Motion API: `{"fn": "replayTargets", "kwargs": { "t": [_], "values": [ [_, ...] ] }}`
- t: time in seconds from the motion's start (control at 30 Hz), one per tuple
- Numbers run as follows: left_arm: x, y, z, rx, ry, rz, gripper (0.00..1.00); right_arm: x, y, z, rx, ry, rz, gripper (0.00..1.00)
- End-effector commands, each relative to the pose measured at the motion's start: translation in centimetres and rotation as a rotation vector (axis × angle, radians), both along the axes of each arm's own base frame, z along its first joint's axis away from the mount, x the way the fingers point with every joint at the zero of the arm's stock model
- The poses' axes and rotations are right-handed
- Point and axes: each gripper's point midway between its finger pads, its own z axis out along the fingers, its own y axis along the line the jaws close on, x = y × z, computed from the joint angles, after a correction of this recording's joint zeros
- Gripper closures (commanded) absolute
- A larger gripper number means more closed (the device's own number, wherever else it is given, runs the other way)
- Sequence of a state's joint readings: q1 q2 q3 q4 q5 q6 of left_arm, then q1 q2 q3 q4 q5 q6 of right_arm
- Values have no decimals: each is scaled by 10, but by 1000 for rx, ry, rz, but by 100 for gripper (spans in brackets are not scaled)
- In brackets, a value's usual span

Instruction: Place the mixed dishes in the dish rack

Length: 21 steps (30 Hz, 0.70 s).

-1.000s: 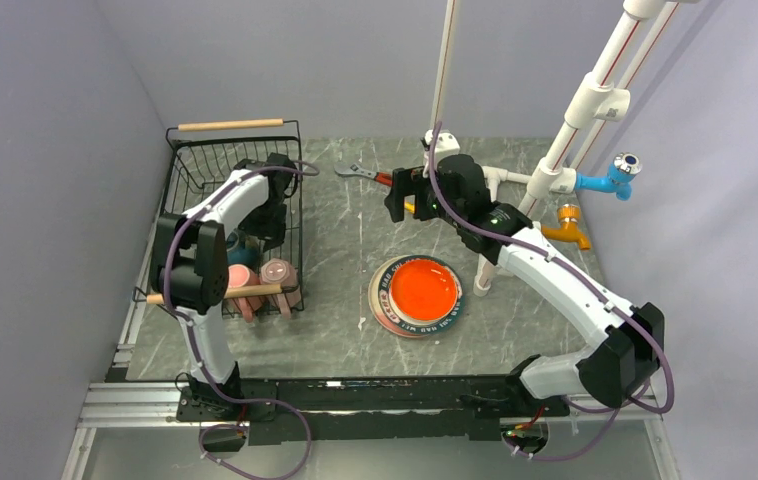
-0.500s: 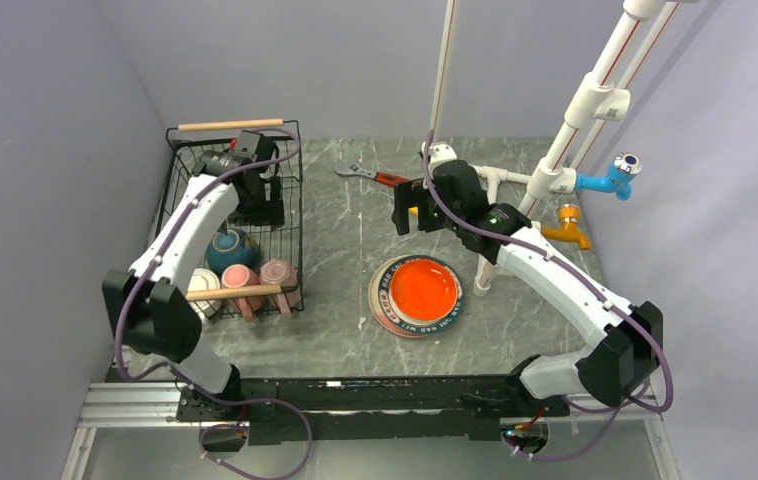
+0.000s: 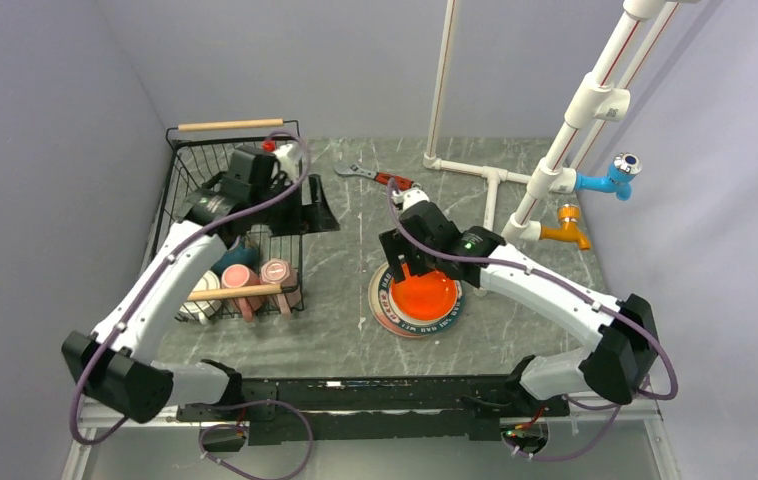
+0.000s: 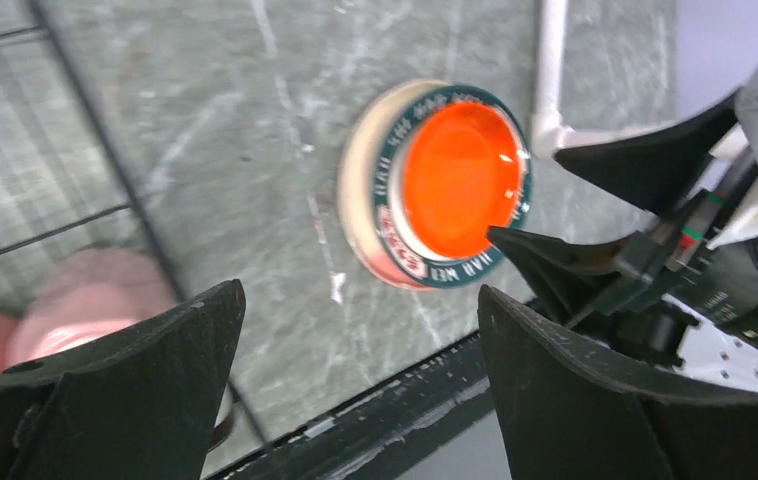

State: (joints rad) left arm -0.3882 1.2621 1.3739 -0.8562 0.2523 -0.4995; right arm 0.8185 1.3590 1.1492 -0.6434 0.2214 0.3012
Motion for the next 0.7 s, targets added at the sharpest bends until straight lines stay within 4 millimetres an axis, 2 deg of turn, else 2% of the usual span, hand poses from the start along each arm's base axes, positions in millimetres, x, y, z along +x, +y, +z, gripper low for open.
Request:
{"fn": "replayTargets", "kwargs": {
  "t": [0.0, 0.17, 0.27, 0.33, 0.47, 0.67],
  "values": [
    [-1, -65, 7, -139, -13, -200, 11, -3, -16, 31, 98, -88, -90, 16],
    [-8, -113, -17, -83, 29, -316, 18, -22, -22, 62, 242, -182, -43, 16],
    [-12, -138, -49, -53, 107, -371, 24, -34, -32, 73, 299, -229, -27, 16],
    [-14, -150, -71, -17, 163, -398, 30, -41, -37, 79, 325, -250, -13, 16],
    [-19, -172, -110, 17, 244, -446, 35, -49, -46, 84, 357, -264, -28, 16],
    [-25, -186, -147, 49, 335, -467, 41, -54, -54, 84, 364, -253, -60, 15]
  ]
}}
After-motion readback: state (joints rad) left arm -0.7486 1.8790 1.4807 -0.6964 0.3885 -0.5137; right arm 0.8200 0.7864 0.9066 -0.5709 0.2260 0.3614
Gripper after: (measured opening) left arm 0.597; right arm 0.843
